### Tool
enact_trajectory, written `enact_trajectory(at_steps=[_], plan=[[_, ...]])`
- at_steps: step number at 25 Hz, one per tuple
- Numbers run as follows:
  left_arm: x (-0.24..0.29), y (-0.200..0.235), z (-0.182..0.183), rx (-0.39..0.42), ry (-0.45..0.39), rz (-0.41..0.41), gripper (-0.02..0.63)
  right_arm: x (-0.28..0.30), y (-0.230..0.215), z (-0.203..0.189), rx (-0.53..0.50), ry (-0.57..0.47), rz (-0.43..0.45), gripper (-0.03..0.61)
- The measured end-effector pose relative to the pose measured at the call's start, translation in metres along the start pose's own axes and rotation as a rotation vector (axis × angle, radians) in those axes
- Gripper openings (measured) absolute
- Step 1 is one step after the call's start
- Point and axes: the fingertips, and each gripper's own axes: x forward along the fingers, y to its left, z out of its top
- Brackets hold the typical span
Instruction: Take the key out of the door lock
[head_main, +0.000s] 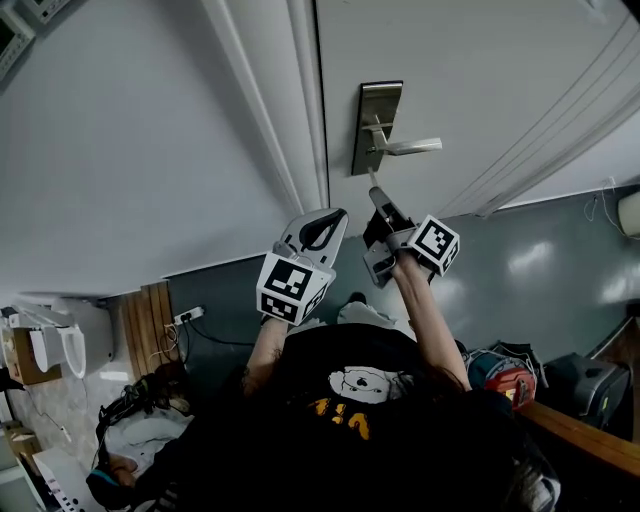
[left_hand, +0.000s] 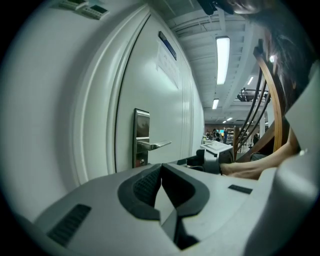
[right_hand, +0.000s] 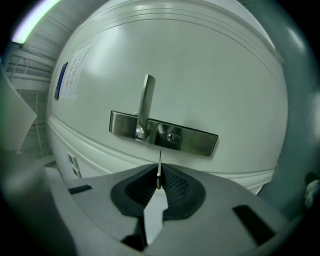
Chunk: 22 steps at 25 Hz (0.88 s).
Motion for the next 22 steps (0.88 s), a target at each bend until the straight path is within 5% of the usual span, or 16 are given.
enact_trajectory(at_steps=[22], plan=[[0.002,0.016,-0.012,-0.048,0.016,0.086,0.008,-0.024,0.014,-0.019,-0.135,0.156,0.011,0.021]])
